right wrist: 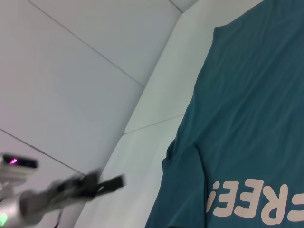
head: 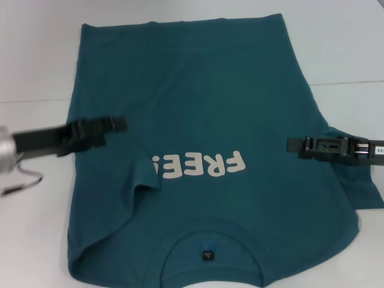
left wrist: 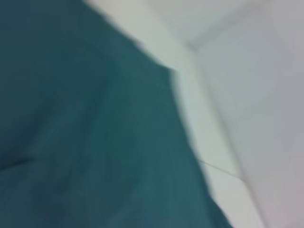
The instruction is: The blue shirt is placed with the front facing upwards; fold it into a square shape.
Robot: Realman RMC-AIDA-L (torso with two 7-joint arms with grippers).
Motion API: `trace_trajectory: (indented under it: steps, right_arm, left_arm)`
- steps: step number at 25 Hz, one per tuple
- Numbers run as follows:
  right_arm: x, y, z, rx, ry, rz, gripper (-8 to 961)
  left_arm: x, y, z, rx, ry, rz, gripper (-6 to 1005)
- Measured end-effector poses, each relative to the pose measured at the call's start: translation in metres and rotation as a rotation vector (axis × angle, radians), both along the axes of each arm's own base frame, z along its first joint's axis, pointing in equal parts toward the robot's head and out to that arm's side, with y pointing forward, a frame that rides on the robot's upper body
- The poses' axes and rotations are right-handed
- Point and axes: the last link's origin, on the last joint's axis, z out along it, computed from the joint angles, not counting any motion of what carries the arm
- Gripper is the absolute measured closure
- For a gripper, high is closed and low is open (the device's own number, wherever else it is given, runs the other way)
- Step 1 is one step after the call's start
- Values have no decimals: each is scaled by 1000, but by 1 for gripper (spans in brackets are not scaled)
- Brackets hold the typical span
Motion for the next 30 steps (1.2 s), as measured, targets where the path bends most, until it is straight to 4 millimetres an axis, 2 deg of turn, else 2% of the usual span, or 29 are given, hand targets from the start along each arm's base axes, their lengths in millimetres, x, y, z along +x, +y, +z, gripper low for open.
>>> trace_trajectory:
  steps: [4, 5, 6, 7, 10, 16, 23, 26, 30]
  right_arm:
    - [-2, -1, 1, -7, -2, 14, 151]
    - [-2, -2, 2, -12, -4, 19, 151]
    - [-2, -2, 3, -18, -6, 22, 152]
    - [-1, -3, 4, -26, -11, 26, 152]
    - [6, -7, 12, -58, -47, 11, 154]
    - [26, -19, 48, -115, -92, -92, 156]
    - [47, -19, 98, 41, -136, -271, 159]
    - [59, -20, 107, 76, -137, -382, 160]
    - [72, -18, 106, 69, -187, -492, 162]
  left_arm:
    - [-9, -48, 4, -6, 31, -309, 112]
    - [-11, -56, 2, -9, 36, -349, 112]
    - [-11, -56, 2, -9, 36, -349, 112]
    - [-18, -74, -3, -7, 41, -403, 111]
    - [-27, -90, -8, 2, 32, -402, 110]
    - [-29, -104, -10, -1, -21, -394, 113]
    - [-18, -108, -7, 28, -109, -419, 116]
    - [-15, -107, -6, 36, -127, -429, 116]
    - [-12, -106, -4, 54, -143, -434, 116]
